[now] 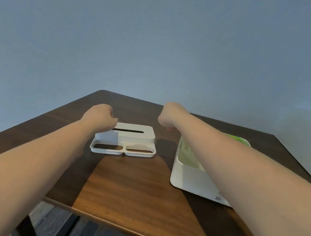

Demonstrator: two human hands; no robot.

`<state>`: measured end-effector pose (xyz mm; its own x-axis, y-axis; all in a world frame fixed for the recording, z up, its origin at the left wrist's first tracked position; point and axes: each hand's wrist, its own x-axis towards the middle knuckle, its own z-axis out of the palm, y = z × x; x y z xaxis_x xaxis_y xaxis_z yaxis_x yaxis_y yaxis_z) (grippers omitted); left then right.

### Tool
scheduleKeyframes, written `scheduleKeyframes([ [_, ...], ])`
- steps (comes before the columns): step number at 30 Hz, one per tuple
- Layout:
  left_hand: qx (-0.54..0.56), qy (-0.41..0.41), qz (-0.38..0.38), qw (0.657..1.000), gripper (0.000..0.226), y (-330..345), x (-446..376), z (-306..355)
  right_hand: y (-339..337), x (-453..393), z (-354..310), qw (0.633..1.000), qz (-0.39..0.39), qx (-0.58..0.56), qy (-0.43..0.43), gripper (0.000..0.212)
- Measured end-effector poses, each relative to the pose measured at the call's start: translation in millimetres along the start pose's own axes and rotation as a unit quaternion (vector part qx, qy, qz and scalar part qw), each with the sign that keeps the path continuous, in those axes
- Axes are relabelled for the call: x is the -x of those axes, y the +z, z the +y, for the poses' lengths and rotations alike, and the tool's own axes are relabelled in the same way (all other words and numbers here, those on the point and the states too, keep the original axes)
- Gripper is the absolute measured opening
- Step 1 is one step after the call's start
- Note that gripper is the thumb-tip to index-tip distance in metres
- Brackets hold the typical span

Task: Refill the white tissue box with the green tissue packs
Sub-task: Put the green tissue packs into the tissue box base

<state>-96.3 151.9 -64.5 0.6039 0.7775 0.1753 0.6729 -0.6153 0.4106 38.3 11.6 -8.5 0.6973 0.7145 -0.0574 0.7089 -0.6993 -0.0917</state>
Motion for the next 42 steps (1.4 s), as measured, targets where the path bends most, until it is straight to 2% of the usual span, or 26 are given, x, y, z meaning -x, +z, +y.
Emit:
scheduleKeyframes([
  [3, 0.059, 0.044, -0.023, 0.997, 0.025, -4.7, 15.4, 34.4, -25.4, 24.0, 33.7, 0.989, 0.132, -0.051, 0.029, 0.013],
  [5, 0.105, 0.062, -0.053, 0.991, 0.025, -5.0, 26.4, 59.7, -40.4, 43.6, 66.5, 0.976, 0.196, -0.065, 0.068, 0.025],
  [7, 0.139, 0.081, -0.085, 0.983, 0.025, -2.6, 35.7, 85.9, -46.8, 63.2, 105.4, 0.970, 0.204, -0.058, 0.119, 0.033],
  [11, 0.181, 0.087, -0.113, 0.973, 0.028, 2.1, 49.1, 134.0, -34.2, 105.1, 170.5, 0.977, 0.080, 0.005, 0.199, 0.039],
  [14, 0.164, 0.083, -0.121, 0.975, 0.039, 7.1, 56.3, 158.0, -16.5, 127.3, 196.2, 0.972, -0.028, 0.053, 0.226, 0.043],
  [16, 0.147, 0.081, -0.131, 0.977, 0.045, 12.4, 58.2, 166.9, -7.5, 135.0, 204.3, 0.967, -0.073, 0.057, 0.237, 0.051],
  [20, 0.119, 0.068, -0.133, 0.982, 0.052, 19.7, 57.5, 178.7, -0.1, 138.5, 207.5, 0.963, -0.125, 0.032, 0.236, 0.076],
  [25, 0.088, 0.044, -0.142, 0.985, 0.033, 26.1, 54.9, 191.0, -0.7, 133.3, 207.7, 0.964, -0.132, 0.028, 0.228, 0.067],
  [29, 0.062, 0.042, -0.139, 0.988, 0.023, 33.8, 50.1, 190.6, 12.3, 129.3, 217.7, 0.963, -0.127, 0.031, 0.236, 0.079],
  [31, 0.095, 0.048, -0.118, 0.987, 0.014, 33.7, 45.5, 190.4, 19.2, 126.7, 221.9, 0.964, -0.114, 0.024, 0.239, 0.089],
  [36, 0.235, 0.072, -0.049, 0.968, 0.013, 10.6, 30.3, 196.6, 9.0, 114.3, 230.5, 0.969, -0.027, -0.027, 0.245, 0.080],
  [42, 0.312, 0.033, 0.078, 0.946, 0.038, 1.0, -3.9, 182.5, -31.7, 87.7, 232.5, 0.959, 0.159, -0.109, 0.208, 0.091],
])
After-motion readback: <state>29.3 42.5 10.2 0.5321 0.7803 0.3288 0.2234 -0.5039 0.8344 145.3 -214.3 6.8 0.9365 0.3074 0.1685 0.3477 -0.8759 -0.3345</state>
